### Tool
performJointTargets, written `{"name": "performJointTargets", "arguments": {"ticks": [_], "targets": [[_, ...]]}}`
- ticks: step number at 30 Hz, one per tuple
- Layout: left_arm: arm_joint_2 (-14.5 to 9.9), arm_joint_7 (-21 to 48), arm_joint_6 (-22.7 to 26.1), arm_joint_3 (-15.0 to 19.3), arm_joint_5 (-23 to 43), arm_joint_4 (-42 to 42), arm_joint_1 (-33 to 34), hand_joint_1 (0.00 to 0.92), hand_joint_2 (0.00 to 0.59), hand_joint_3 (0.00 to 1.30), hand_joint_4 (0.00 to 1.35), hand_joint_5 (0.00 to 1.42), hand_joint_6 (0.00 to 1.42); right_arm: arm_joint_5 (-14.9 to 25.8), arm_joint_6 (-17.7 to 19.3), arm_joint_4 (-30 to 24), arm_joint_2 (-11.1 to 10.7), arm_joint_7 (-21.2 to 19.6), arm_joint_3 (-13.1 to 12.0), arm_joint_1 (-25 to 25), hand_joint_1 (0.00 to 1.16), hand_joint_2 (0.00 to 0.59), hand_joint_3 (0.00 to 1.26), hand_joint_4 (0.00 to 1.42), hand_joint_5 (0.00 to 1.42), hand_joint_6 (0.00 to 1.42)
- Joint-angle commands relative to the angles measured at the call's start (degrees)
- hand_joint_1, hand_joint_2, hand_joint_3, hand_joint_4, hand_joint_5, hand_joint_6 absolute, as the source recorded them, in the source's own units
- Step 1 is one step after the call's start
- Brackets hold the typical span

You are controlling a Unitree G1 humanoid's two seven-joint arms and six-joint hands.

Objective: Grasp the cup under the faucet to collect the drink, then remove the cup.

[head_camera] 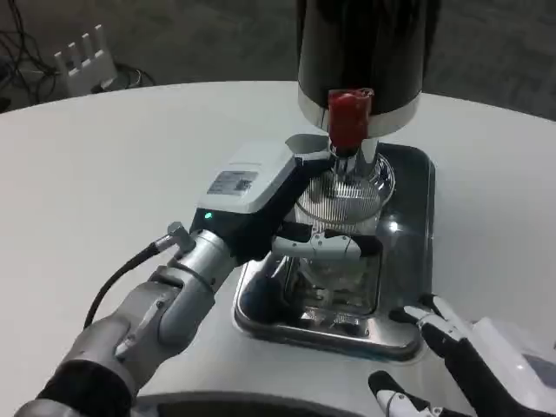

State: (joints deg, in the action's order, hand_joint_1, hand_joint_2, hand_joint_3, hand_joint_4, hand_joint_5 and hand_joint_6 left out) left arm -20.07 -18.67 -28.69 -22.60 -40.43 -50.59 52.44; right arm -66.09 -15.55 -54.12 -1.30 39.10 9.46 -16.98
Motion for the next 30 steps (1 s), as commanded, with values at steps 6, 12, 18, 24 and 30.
{"name": "performJointTargets", "arguments": {"ticks": [6,12,18,24,30], "targets": [[-1.5,0.6,-0.6,-0.1,0.2,0.5,-0.5,0.192,0.057,0.67,0.35,0.42,0.40,-0.6,0.0,0.6,0.1,0.2,0.4,0.0,0.30,0.421,0.16,0.00,0.06,0.00],[-1.7,1.3,-1.4,0.8,1.9,1.6,-0.8,0.115,0.047,0.51,0.15,0.23,0.33,-0.3,0.0,0.5,-0.4,1.1,0.3,0.8,0.30,0.421,0.16,0.00,0.06,0.00],[-2.0,2.7,-2.2,0.9,2.9,2.7,-1.2,0.065,0.032,0.35,0.06,0.16,0.29,-0.3,-0.6,1.0,0.0,1.3,0.3,1.5,0.30,0.421,0.16,0.00,0.06,0.00],[-2.6,3.5,-2.4,1.2,3.2,3.3,-1.5,0.064,0.027,0.33,0.04,0.16,0.28,-0.5,-0.8,1.2,0.4,1.2,0.8,1.3,0.30,0.421,0.16,0.00,0.06,0.00],[-3.3,3.7,-3.9,2.2,4.6,5.6,-2.9,0.064,0.026,0.33,0.04,0.16,0.27,-0.5,-0.8,1.2,0.3,1.1,0.8,1.5,0.30,0.421,0.16,0.00,0.06,0.00]]}}
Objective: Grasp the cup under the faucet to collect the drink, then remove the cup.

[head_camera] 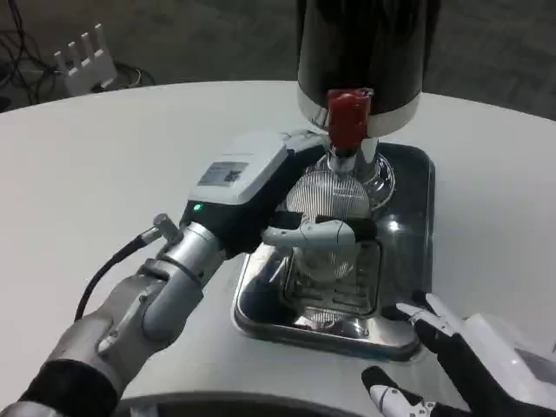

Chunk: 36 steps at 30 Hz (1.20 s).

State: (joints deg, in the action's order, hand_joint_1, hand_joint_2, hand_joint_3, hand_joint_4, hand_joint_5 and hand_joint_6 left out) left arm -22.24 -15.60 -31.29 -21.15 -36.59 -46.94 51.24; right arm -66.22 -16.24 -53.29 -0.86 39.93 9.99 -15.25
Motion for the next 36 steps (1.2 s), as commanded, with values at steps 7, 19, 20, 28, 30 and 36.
{"name": "performJointTargets", "arguments": {"ticks": [7,19,20,28,30,36], "targets": [[-3.4,3.5,-1.3,4.6,4.2,8.5,-5.2,0.064,0.030,0.34,0.08,0.18,0.26,-0.3,-0.2,0.6,-0.1,0.5,0.2,0.2,0.30,0.421,0.17,0.00,0.06,0.00],[-6.6,8.4,-1.4,12.5,10.4,22.4,-13.0,0.086,0.030,0.36,0.15,0.23,0.32,0.1,0.2,0.7,-0.3,-0.1,1.0,0.2,0.30,0.421,0.19,0.00,0.07,0.00],[-6.7,8.9,-1.3,13.1,11.1,23.4,-13.5,0.091,0.029,0.35,0.15,0.23,0.33,0.3,0.2,0.7,-0.4,-0.1,0.9,0.2,0.30,0.421,0.19,0.00,0.07,0.00],[-6.6,20.6,1.4,17.2,23.7,30.0,-13.4,0.076,0.051,0.30,0.16,0.27,0.36,-0.4,0.1,1.4,0.1,0.0,1.9,1.0,0.30,0.421,0.19,0.00,0.07,0.00],[-6.2,25.2,4.1,18.5,29.2,30.4,-11.9,0.024,0.066,0.31,0.21,0.30,0.40,-0.7,-0.1,1.6,0.3,-0.2,2.3,1.0,0.30,0.421,0.19,0.00,0.07,0.00],[-5.4,37.1,10.3,20.1,40.4,30.5,-6.7,0.000,0.078,0.32,0.26,0.34,0.42,-0.7,-0.6,1.9,0.5,0.2,2.3,1.3,0.30,0.421,0.19,0.01,0.07,0.00]]}}
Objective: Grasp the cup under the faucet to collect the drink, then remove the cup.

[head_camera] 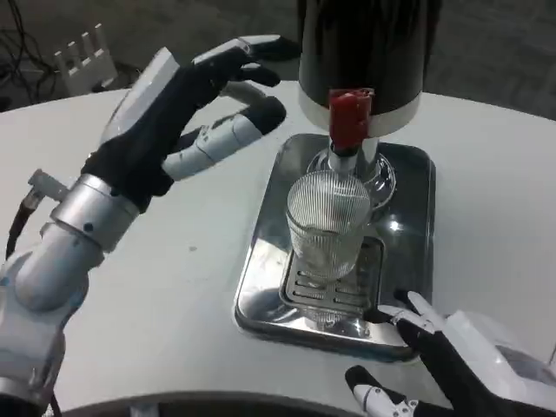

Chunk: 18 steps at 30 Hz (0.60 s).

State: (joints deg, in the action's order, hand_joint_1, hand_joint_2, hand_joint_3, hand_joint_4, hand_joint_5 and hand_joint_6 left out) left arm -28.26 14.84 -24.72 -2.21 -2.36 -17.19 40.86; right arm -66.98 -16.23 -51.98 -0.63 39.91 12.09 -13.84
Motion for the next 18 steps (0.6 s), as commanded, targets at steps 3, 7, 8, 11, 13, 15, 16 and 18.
{"name": "performJointTargets", "arguments": {"ticks": [3,7,8,11,13,15,16,18], "targets": [[1.0,10.3,5.4,1.0,8.1,1.1,4.8,0.000,0.082,0.31,0.27,0.34,0.42,-0.2,-0.4,0.7,0.3,-0.1,0.4,0.0,0.30,0.421,0.19,0.01,0.07,0.00],[1.6,14.7,6.7,0.3,9.0,1.7,5.4,0.000,0.083,0.30,0.27,0.34,0.41,0.1,-0.9,0.7,0.4,0.1,0.0,0.1,0.30,0.421,0.19,0.01,0.07,0.00],[1.8,15.6,7.0,0.0,8.8,1.9,5.4,0.000,0.083,0.30,0.27,0.34,0.41,0.1,-0.9,0.6,0.3,0.2,0.0,0.3,0.30,0.421,0.19,0.01,0.07,0.00],[2.6,17.3,7.7,-0.4,8.4,1.8,5.4,0.000,0.086,0.33,0.30,0.39,0.46,0.3,-1.2,0.6,0.3,0.2,-0.2,0.7,0.30,0.421,0.19,0.01,0.07,0.00],[3.1,18.0,8.0,-0.7,8.4,1.3,5.5,0.000,0.087,0.34,0.32,0.42,0.50,0.5,-1.4,0.7,0.3,0.3,-0.3,0.8,0.30,0.421,0.19,0.01,0.07,0.00],[3.5,18.6,8.2,-0.9,8.4,0.8,5.8,0.000,0.087,0.34,0.33,0.43,0.52,0.5,-1.4,0.6,0.2,0.4,-0.3,0.8,0.30,0.421,0.19,0.01,0.07,0.01],[3.8,18.8,8.2,-1.0,8.3,0.3,6.2,0.000,0.087,0.34,0.33,0.43,0.52,0.6,-1.5,0.6,0.1,0.5,-0.3,0.9,0.30,0.421,0.19,0.01,0.07,0.01],[4.2,18.9,8.3,-1.1,7.9,-0.6,7.0,0.000,0.088,0.34,0.33,0.43,0.52,0.9,-1.8,0.8,0.2,0.7,-0.3,1.0,0.30,0.421,0.19,0.01,0.07,0.01]]}}
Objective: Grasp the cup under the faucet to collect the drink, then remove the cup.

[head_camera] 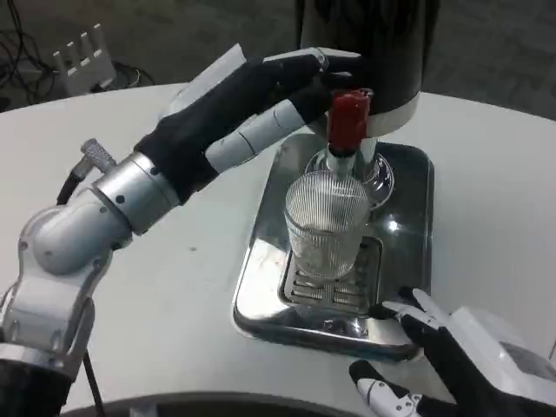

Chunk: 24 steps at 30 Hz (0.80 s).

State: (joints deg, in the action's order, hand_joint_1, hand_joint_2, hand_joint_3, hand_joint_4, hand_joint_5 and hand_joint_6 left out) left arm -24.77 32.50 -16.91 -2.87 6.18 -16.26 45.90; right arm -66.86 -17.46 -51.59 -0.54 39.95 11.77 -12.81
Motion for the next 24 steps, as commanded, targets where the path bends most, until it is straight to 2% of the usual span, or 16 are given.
{"name": "performJointTargets", "arguments": {"ticks": [1,17,24], "targets": [[0.9,1.2,0.5,-0.5,-0.9,-2.0,2.3,0.000,0.088,0.34,0.33,0.43,0.52,0.8,-0.6,0.4,0.1,0.6,0.1,0.0,0.30,0.421,0.19,0.01,0.07,0.01],[2.9,3.0,-1.3,-2.0,-3.9,-10.3,7.8,0.000,0.089,0.34,0.33,0.45,0.53,1.3,-0.8,-0.2,-0.1,1.0,0.6,-0.5,0.30,0.421,0.19,0.01,0.07,0.02],[3.3,3.9,-4.2,-4.1,-6.1,-12.8,8.5,0.000,0.089,0.34,0.34,0.45,0.53,2.5,-1.4,-0.3,-0.4,1.6,0.1,-0.3,0.30,0.421,0.20,0.02,0.07,0.02]]}}
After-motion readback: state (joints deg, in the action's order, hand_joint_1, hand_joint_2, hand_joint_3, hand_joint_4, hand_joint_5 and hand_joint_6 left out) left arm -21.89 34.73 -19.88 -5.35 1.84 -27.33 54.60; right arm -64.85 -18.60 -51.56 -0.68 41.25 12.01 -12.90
